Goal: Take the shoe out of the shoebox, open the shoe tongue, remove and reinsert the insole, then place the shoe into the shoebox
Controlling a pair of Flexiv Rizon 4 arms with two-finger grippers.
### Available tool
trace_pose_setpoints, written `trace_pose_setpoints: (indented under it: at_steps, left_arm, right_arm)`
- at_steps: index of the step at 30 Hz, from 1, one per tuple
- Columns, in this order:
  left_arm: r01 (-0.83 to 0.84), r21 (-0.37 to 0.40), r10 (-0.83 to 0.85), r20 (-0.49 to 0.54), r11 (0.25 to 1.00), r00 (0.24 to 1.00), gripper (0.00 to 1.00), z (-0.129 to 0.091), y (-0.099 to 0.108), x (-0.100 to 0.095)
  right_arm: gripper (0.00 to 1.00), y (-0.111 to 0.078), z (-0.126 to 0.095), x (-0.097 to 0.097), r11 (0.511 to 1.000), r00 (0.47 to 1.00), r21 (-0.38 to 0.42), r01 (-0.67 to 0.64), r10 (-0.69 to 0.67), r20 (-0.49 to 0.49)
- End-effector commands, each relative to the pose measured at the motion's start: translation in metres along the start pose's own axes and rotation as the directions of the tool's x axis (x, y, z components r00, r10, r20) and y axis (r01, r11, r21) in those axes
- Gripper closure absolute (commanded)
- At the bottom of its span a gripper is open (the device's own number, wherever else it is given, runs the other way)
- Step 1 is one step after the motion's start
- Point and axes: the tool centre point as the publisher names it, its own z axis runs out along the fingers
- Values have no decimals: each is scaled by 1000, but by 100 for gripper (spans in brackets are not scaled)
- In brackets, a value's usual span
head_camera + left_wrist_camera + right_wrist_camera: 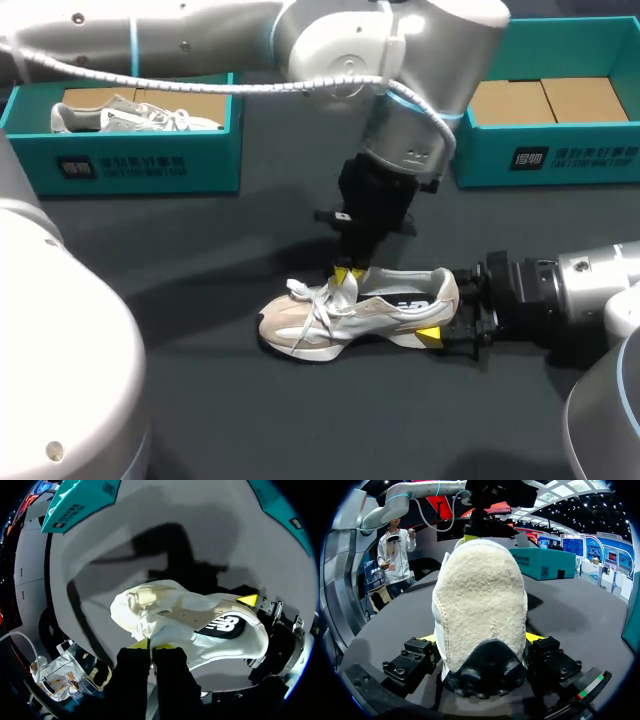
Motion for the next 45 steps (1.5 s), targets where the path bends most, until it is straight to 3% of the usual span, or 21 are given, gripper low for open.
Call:
trace_pose_setpoints:
  at_steps: [1, 13, 22, 24, 28, 30, 34, 37, 40, 45]
  left_arm:
    - [143, 66, -123, -247, 987, 961, 100, 4, 13, -44]
    - [165, 90, -135, -274, 982, 952, 100, 41, 6, -60]
    - [162, 90, -141, -202, 983, 969, 96, 77, -1, -59]
    - [167, 84, -150, -185, 982, 971, 89, 84, -4, -60]
    - [163, 79, -149, -159, 983, 976, 65, 91, -4, -65]
    - [157, 81, -145, -137, 984, 980, 58, 92, -3, -68]
    - [138, 99, -126, -117, 985, 985, 34, 89, 0, -75]
    - [128, 126, -114, -116, 984, 987, 29, 84, 3, -78]
    - [117, 149, -95, -146, 982, 985, 29, 72, 7, -82]
    - [94, 220, -48, -205, 971, 978, 40, 41, 13, -84]
  right_arm:
    - [100, 0, -1, 0, 1000, 1000, 5, 0, 0, 1]
    - [100, 0, -1, 0, 1000, 1000, 5, 0, 0, 1]
    - [100, 0, -1, 0, 1000, 1000, 5, 0, 0, 1]
    - [100, 0, -1, 0, 1000, 1000, 5, 0, 0, 1]
    - [100, 0, -1, 0, 1000, 1000, 5, 0, 0, 1]
    - [100, 0, -1, 0, 1000, 1000, 5, 0, 0, 1]
    - [100, 0, -1, 0, 1000, 1000, 5, 0, 0, 1]
    - [100, 0, -1, 0, 1000, 1000, 5, 0, 0, 1]
    - [100, 0, -1, 0, 1000, 1000, 5, 0, 0, 1]
    - [100, 0, -1, 0, 1000, 1000, 5, 0, 0, 1]
